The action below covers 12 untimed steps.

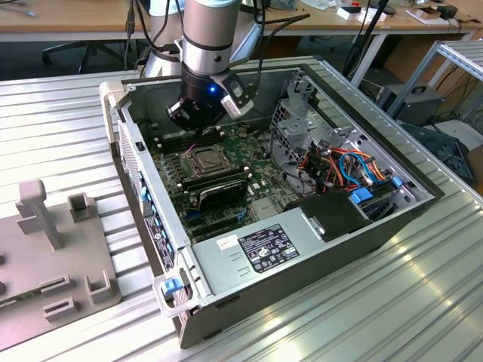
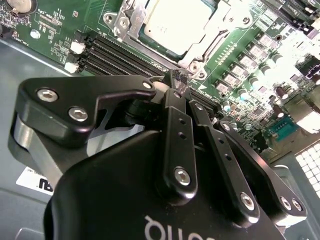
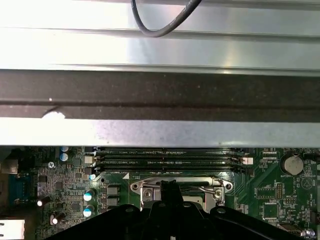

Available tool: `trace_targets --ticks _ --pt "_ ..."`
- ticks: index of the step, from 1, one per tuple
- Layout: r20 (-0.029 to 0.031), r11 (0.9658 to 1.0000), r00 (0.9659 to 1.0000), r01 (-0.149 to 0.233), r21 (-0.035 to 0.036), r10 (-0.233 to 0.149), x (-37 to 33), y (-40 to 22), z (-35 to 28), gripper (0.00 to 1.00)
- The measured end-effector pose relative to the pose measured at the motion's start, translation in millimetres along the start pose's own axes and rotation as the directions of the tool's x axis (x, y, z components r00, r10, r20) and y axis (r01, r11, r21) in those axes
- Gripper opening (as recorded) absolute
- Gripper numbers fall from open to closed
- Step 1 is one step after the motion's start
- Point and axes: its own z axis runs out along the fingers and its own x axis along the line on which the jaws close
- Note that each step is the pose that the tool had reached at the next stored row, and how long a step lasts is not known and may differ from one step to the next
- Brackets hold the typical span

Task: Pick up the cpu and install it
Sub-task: 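Install the first cpu locking lever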

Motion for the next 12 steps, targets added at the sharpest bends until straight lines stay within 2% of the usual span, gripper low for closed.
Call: trace_targets --ticks 2,4,5,7,12 --pt "-0.0031 0.9984 0.9984 0.056 -0.0023 -0.056 0.0 0.0 0.0 0.11" --pt "-0.0065 0.9928 0.9928 0.12 -0.005 -0.12 0.0 0.0 0.1 0.11" --pt "-0.0072 0.9909 0.9909 0.134 -0.0058 -0.134 0.0 0.0 0.1 0.11" --pt "-0.008 0.9889 0.9888 0.149 -0.0063 -0.149 0.0 0.7 0.1 0.11" --pt "-0.0081 0.9886 0.9886 0.151 -0.0064 -0.151 -0.1 7.3 0.7 0.11"
